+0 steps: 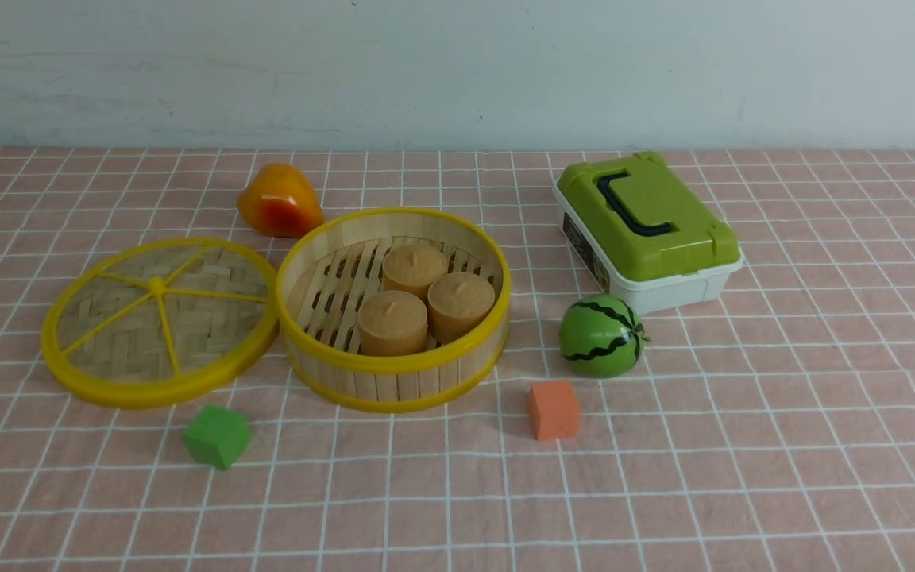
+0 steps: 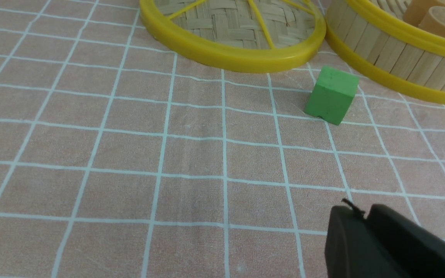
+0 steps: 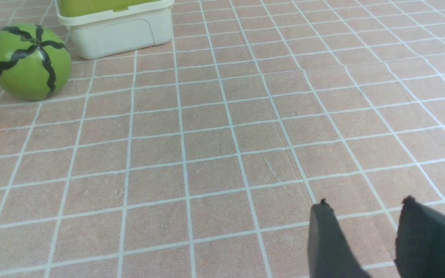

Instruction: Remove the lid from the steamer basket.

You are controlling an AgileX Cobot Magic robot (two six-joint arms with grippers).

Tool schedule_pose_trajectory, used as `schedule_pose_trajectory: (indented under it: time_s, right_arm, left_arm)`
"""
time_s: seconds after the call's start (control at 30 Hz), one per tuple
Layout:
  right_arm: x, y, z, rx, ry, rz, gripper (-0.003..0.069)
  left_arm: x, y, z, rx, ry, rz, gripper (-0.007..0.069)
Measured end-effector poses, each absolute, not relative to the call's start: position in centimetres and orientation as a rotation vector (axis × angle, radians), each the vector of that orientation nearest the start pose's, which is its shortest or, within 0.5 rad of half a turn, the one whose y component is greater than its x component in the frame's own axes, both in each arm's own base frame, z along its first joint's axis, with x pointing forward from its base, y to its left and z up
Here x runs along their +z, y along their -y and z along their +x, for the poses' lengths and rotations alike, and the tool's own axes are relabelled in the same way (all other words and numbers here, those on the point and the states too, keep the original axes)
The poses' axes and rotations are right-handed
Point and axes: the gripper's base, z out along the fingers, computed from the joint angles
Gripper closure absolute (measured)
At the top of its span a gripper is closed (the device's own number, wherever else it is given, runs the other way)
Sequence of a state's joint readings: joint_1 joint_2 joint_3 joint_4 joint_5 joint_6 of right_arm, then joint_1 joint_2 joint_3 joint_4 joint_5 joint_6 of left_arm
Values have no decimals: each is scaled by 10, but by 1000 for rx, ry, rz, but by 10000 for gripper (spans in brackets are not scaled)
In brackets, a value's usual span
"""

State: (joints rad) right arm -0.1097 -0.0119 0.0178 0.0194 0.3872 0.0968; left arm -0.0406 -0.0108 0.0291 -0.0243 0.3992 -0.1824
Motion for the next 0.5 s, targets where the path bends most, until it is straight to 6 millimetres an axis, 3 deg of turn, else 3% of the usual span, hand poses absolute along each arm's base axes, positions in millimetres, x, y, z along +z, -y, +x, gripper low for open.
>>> schedule_pose_trajectory:
  time_s: [0.5]
  right_arm:
    - [173,5,52,10,-1865,205,417]
  left_arm:
    - [168,3,52,-176,-1899,-150,550]
